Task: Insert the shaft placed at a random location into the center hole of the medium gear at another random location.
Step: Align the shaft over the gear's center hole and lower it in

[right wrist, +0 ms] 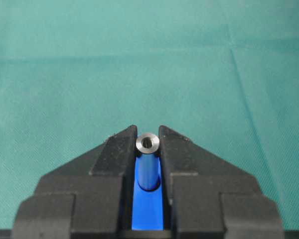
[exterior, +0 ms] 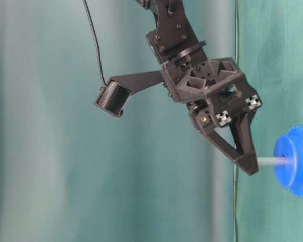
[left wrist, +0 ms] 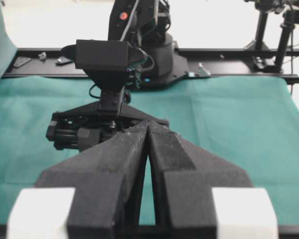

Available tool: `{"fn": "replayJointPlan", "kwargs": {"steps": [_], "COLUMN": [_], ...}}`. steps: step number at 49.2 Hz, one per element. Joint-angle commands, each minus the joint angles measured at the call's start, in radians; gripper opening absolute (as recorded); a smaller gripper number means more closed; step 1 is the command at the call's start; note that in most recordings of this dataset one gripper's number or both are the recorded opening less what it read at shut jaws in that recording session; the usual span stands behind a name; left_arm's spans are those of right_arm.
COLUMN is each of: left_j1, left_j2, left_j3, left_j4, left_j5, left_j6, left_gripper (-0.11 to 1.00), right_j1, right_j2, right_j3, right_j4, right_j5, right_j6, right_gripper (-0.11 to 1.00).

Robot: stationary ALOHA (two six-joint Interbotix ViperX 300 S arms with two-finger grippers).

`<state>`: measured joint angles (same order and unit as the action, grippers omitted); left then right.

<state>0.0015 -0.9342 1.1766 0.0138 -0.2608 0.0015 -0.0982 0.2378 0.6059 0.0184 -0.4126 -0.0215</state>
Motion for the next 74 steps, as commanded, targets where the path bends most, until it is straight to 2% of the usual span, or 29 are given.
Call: {"fn": "replayJointPlan", "kwargs": {"steps": [1,74], "left_j1": [0.000,0.000], "left_j2": [0.006,0.006], "left_j3": [-0.020,-0.020], "left_j4": [0.002,0.002], "left_j5": [-0.005,-0.005], "left_j6": [0.000,-0.002], "left_gripper": [0.00,0.00], "right_j1": [0.002,0.002], "right_j2": [-0.012,0.051], "right_j3": [-0.020,-0.025], "right_j4": [0.005,0.005], "right_j5": [-0.017,-0.038], "right_j6": [-0.006,0.000], "right_gripper": [0.14,0.14]}}
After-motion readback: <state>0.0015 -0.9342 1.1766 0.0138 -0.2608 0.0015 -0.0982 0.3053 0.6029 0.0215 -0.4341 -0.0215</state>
